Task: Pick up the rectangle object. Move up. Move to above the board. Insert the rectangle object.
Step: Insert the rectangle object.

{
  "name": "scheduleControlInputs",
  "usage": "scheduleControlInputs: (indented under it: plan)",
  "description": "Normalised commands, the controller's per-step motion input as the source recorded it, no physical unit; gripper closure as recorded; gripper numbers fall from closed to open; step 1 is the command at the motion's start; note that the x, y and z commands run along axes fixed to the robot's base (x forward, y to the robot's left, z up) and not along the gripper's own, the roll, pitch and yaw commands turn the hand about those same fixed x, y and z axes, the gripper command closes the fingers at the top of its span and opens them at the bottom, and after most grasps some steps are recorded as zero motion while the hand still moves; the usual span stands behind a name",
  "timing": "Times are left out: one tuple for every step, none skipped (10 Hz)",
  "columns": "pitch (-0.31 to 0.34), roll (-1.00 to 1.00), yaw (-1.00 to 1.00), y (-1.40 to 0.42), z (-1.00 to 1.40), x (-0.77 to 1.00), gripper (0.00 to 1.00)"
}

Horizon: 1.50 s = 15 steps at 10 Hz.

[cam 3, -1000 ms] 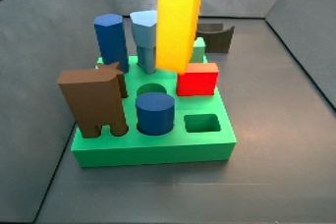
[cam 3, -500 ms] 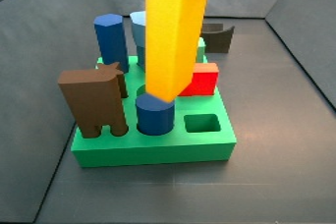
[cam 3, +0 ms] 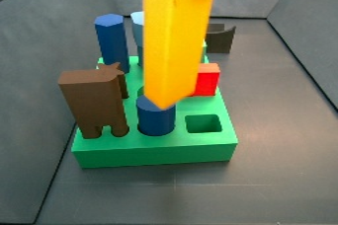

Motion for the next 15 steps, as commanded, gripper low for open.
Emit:
scheduleControlInputs:
  plan:
    - [0.0, -0.05, -0.82, 0.02, -0.21, 0.36, 1.0]
    - [0.0, -0.05, -0.93, 0.05, -0.22, 0.25, 1.0]
    - [-0.006, -0.02, -0.96, 0.06, -0.31, 0.22, 1.0]
    - [0.0, 0.0, -0.95, 0.09, -0.35, 0.22, 1.0]
    - [0.0, -0.03, -0.71, 0.16, -0.12, 0.48, 1.0]
    - [0.0, 0.01, 0.04, 0.0, 0.0, 0.0, 1.0]
    - [0.041, 0.0, -0.21, 0.0, -0.07, 0.25, 1.0]
    - [0.0, -0.02, -0.95, 0.04, -0.17, 0.16, 1.0]
    - [0.0, -0.01, -0.99, 0.01, -0.17, 0.08, 1.0]
    - [0.0, 0.0, -1.0, 0.01, -0.17, 0.07, 1.0]
    - [0.014, -0.02, -0.88, 0.04, -0.01, 0.16, 1.0]
    - [0.054, 0.0, -0.33, 0.0, 0.0, 0.32, 1.0]
    - [0.0, 0.0, 0.0, -0.03, 0.0, 0.0, 1.0]
    - [0.023, 0.0, -0.21, 0.0, -0.04, 0.26, 1.0]
    - [0.059, 0.0, -0.31, 0.0, -0.02, 0.46, 1.0]
